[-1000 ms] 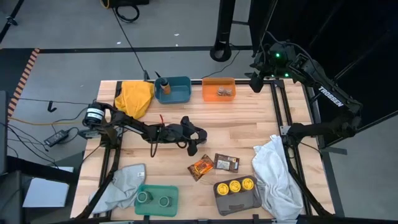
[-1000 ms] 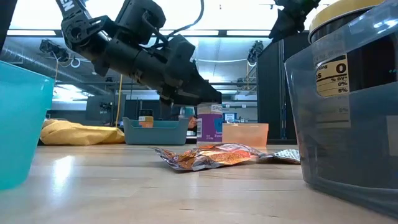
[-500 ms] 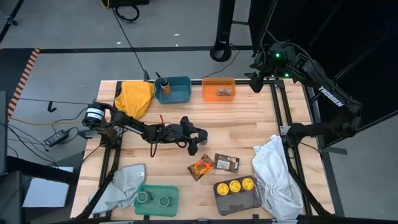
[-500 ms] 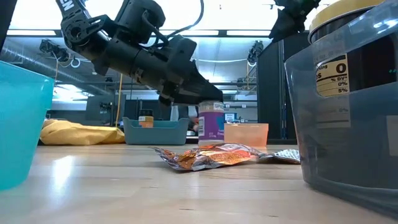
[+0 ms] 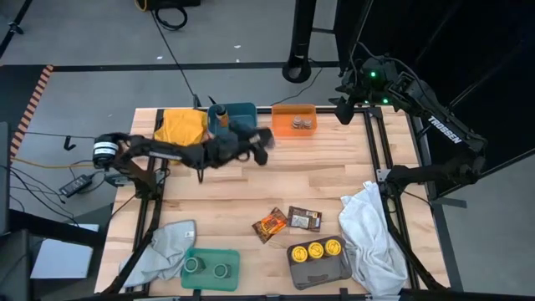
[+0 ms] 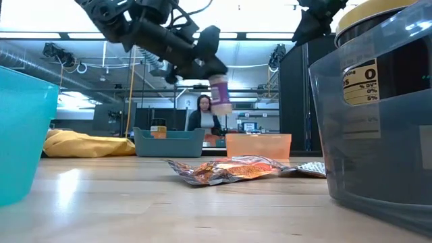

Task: Sort spices by type
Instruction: Put the black seasoning bottle into the blue bin

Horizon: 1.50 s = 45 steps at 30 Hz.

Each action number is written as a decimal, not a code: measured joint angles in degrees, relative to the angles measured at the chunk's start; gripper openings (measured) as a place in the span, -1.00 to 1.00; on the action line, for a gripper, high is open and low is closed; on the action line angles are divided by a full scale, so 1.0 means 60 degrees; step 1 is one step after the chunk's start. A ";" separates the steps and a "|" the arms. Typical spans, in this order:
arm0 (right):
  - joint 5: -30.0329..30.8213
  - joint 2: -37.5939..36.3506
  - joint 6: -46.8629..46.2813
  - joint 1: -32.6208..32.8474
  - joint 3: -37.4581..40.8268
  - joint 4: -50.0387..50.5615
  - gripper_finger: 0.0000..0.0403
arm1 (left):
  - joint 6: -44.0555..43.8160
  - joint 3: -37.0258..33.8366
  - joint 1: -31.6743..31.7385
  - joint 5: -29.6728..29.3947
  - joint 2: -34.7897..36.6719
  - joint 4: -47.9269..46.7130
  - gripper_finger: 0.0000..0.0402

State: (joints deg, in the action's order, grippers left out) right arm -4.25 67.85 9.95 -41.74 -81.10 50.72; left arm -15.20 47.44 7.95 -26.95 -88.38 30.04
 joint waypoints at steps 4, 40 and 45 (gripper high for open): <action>-0.0004 0.0000 -0.0171 0.0000 0.0000 -0.0002 0.10 | 0.0597 0.0462 0.0746 -0.1034 0.0534 -0.1340 -0.07; 0.0032 0.0000 -0.0235 -0.0011 0.0000 -0.0412 0.07 | -0.0827 0.0478 0.3493 -0.2493 -0.1014 -0.1962 -0.06; 0.0032 0.0000 -0.0216 -0.0011 0.0000 -0.0411 0.06 | -0.0832 0.0478 0.3501 -0.2493 -0.1031 -0.2004 -0.05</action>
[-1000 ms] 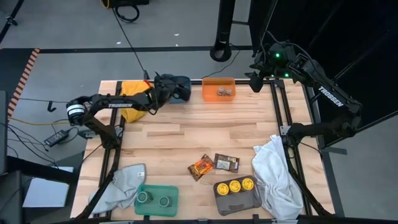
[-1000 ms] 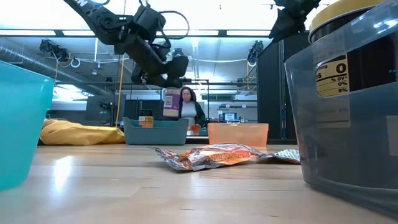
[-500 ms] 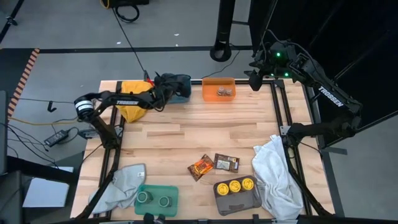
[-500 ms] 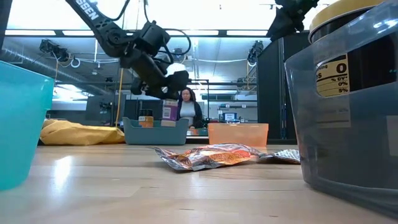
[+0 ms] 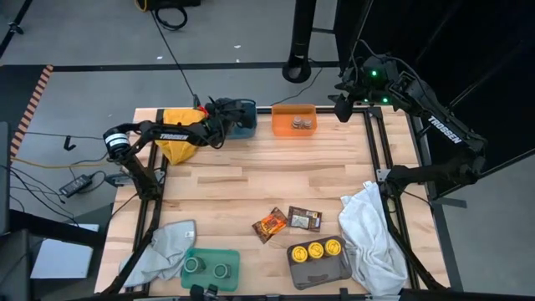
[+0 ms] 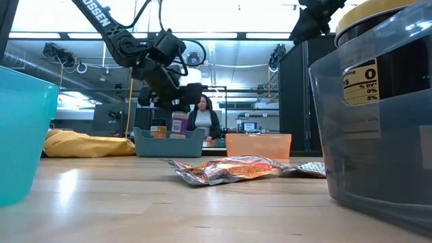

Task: Sort spices by type
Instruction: Put the black seasoning bottle into the blue bin

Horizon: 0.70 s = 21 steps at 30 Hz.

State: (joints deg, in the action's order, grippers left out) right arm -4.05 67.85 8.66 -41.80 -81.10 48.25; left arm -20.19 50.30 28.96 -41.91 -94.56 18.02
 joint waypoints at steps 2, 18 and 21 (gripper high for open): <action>0.0000 0.0000 0.0009 0.0000 0.0000 0.0000 0.06 | -0.0003 0.0000 -0.0005 0.0009 0.0000 -0.0085 -0.03; -0.0004 0.0000 0.0009 0.0000 0.0000 -0.0030 0.06 | -0.0261 0.0000 -0.0005 0.0011 0.0011 -0.0862 0.19; -0.0004 0.0000 -0.0003 0.0000 0.0000 -0.0029 0.07 | -0.0276 0.0000 -0.0005 0.0032 0.0011 -0.0850 0.19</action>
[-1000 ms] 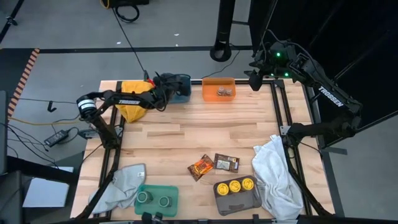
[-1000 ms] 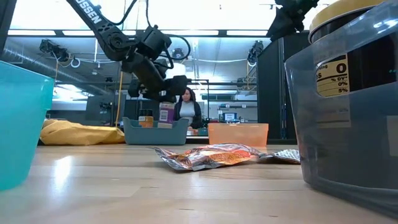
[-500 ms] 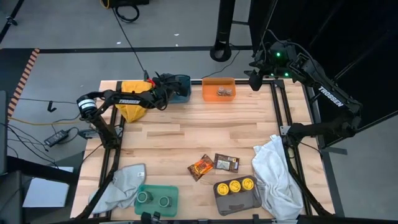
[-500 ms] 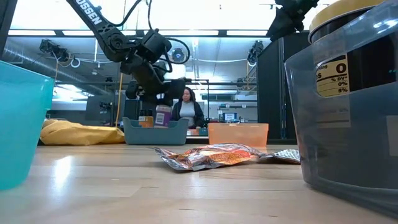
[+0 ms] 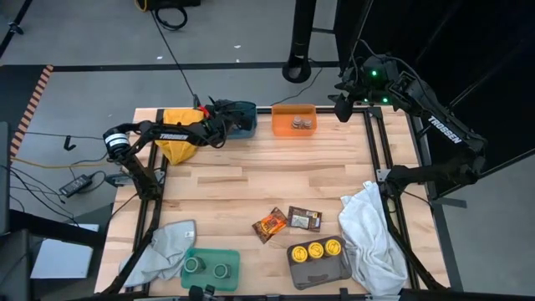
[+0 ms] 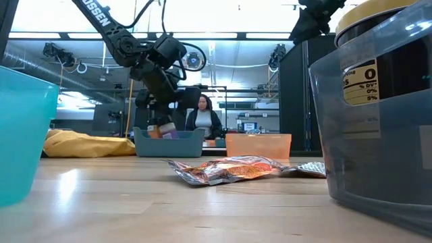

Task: Sort spices by type
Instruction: Put the black seasoning bottle into the blue bin, then put the left orange seasoning pack into the orange bin

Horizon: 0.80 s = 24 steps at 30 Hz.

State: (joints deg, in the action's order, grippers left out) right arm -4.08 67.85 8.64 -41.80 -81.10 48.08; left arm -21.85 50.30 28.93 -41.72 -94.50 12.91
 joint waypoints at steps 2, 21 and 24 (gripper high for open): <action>0.0000 0.0000 -0.0014 0.0000 0.0000 0.0002 0.07 | 0.0000 0.0000 0.0000 0.0033 0.0000 -0.0011 0.19; -0.0004 0.0000 0.0004 0.0000 0.0000 0.0006 0.07 | 0.2857 0.1455 -0.0737 0.0766 0.0129 -0.0133 0.20; -0.0004 0.0000 0.0008 0.0000 0.0000 0.0008 0.08 | 0.3416 0.2331 -0.1082 0.1824 0.0171 -0.1020 0.20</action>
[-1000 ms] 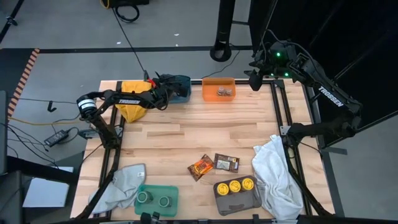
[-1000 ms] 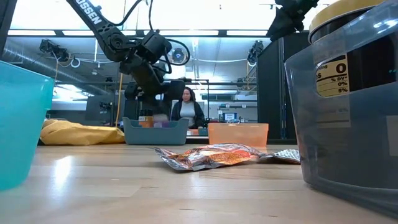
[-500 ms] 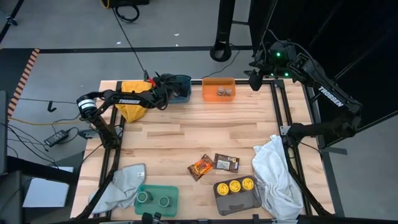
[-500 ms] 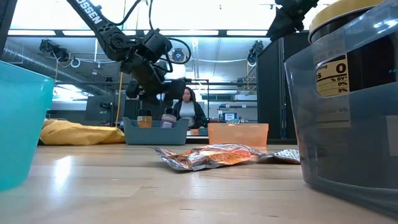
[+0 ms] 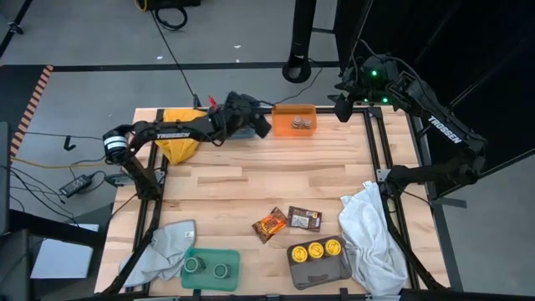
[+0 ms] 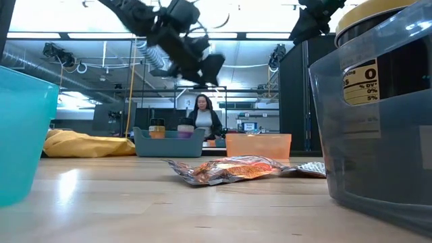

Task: Sort spices by type
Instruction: Put the left orange seasoning pack into the orange bin

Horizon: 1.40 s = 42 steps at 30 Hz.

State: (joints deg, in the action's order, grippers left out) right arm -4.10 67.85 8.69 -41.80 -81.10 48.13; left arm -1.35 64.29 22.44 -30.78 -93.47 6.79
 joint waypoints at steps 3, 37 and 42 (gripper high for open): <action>-0.0004 0.0000 0.0046 0.0000 0.0000 0.0005 0.07 | 0.0225 0.1076 -0.0290 0.2190 0.0000 -0.1936 0.20; -0.1034 0.0004 0.0302 0.0015 -0.0004 0.0807 0.07 | -0.4087 -0.0577 -0.5505 0.4535 -0.1519 -0.2260 0.52; -0.1093 0.0004 0.0295 0.0051 -0.0004 0.0935 0.07 | -0.4474 -0.0274 -0.5964 0.3918 -0.2748 -0.0986 0.52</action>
State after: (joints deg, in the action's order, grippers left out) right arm -10.66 67.88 10.46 -41.50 -81.12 53.74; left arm -28.19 62.65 -13.35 -7.27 -109.96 0.88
